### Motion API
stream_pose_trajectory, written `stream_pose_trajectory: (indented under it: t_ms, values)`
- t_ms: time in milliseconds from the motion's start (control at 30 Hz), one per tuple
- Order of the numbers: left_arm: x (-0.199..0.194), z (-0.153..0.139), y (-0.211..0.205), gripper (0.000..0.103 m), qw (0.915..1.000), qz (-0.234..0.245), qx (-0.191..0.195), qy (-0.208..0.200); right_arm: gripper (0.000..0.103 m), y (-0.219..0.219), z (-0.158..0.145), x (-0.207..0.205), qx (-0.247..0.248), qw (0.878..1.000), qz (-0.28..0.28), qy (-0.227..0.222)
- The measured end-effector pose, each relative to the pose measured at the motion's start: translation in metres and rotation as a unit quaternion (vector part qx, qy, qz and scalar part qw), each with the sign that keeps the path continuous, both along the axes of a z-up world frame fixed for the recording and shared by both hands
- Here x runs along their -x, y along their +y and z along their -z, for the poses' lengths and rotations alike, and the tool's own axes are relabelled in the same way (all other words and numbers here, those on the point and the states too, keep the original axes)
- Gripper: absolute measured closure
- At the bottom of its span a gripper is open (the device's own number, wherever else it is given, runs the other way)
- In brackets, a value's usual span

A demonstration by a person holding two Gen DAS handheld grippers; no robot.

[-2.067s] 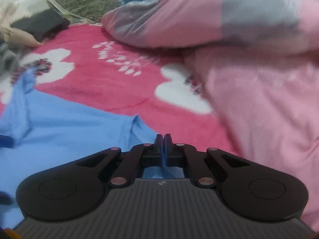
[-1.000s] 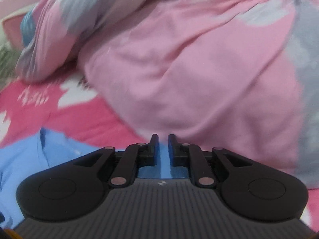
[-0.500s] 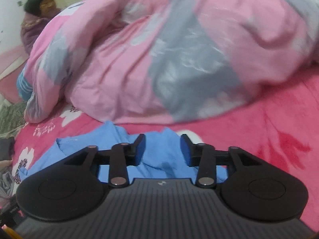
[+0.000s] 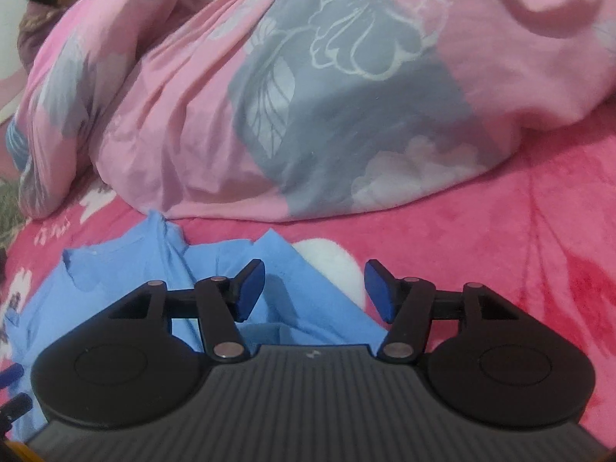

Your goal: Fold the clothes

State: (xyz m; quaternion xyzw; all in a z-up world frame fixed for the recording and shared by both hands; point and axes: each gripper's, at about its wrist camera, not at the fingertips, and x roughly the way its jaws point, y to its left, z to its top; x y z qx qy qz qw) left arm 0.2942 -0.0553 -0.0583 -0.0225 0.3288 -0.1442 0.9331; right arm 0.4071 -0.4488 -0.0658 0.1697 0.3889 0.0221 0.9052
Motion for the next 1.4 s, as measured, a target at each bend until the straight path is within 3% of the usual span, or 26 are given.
stream_pose_trajectory:
  t_ms: [67,133,200,233,433,800,933,1000,1133,1267,1400]
  values:
    - [-0.004,-0.005,-0.012,0.006,0.9999,0.007,-0.005,-0.005,0.053,0.002,0.003,-0.004,0.011,1.0,-0.011,-0.003]
    - [-0.012,-0.01,-0.027,0.006,0.9996,0.021,-0.008,-0.016,0.088,-0.001,0.002,0.0,0.01,1.0,-0.001,-0.018]
    - [-0.02,-0.01,-0.045,0.006,0.999,0.033,-0.01,-0.028,0.1,-0.007,0.0,0.006,0.004,0.999,0.017,-0.038]
    - [-0.025,-0.008,-0.054,0.006,0.9988,0.036,-0.014,-0.032,0.1,-0.01,-0.002,0.009,0.001,0.999,0.026,-0.047]
    - [-0.041,0.012,-0.073,0.006,0.9991,0.03,-0.014,-0.026,0.101,-0.03,-0.008,0.027,-0.017,0.991,0.083,-0.101]
    - [-0.057,0.038,-0.081,0.006,0.9999,0.013,-0.006,-0.005,0.101,-0.089,0.01,0.045,-0.039,0.969,0.209,-0.122]
    - [-0.057,0.04,-0.08,0.005,0.9999,0.013,-0.004,-0.004,0.096,-0.103,0.024,0.039,-0.072,0.971,0.21,-0.09]
    - [-0.058,0.04,-0.078,0.004,0.9999,0.015,0.004,-0.003,0.091,-0.11,0.023,0.045,-0.095,0.966,0.225,-0.087]
    - [-0.059,0.041,-0.074,0.003,0.9996,0.019,0.021,-0.002,0.06,-0.107,0.001,0.069,-0.103,0.966,0.227,-0.071]
    - [-0.059,0.041,-0.071,0.003,0.9994,0.02,0.029,-0.003,0.054,-0.096,-0.011,0.095,-0.129,0.969,0.209,-0.027]
    - [-0.058,0.042,-0.071,0.003,0.9992,0.02,0.033,-0.004,0.054,-0.092,0.004,0.122,-0.183,0.956,0.225,0.041]
